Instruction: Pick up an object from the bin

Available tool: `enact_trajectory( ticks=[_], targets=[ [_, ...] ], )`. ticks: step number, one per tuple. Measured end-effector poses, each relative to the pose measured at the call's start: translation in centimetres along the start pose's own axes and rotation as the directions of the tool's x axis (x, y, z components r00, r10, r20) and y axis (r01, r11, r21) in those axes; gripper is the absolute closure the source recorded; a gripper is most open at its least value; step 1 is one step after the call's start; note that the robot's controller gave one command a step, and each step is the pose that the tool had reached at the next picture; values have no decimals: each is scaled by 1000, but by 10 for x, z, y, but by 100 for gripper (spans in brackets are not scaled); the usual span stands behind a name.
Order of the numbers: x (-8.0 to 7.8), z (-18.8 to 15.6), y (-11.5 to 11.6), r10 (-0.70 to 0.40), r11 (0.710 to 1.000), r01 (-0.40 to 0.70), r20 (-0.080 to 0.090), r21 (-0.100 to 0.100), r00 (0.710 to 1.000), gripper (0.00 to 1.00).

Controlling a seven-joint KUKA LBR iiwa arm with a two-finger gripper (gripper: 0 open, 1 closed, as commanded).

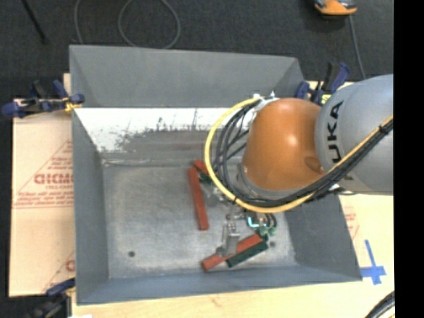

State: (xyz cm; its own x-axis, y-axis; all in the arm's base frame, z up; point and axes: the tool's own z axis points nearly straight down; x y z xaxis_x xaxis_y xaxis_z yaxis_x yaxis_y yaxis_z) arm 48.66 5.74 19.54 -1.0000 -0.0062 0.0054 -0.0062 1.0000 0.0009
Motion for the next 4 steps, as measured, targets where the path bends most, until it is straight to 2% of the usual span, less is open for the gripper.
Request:
enact_trajectory(
  ticks=[1, 2, 3, 4],
  targets=[
    [7, 66, -68, -90, 996, 90, 1, 4, 996, 0],
    [0, 64, -69, -59, 998, 59, 11, 0, 998, 0],
    [15, 45, -81, -90, 996, 90, 9, 3, 996, 0],
    [3, 125, -78, -241, 971, 241, 18, 6, 970, 0]
  ],
)
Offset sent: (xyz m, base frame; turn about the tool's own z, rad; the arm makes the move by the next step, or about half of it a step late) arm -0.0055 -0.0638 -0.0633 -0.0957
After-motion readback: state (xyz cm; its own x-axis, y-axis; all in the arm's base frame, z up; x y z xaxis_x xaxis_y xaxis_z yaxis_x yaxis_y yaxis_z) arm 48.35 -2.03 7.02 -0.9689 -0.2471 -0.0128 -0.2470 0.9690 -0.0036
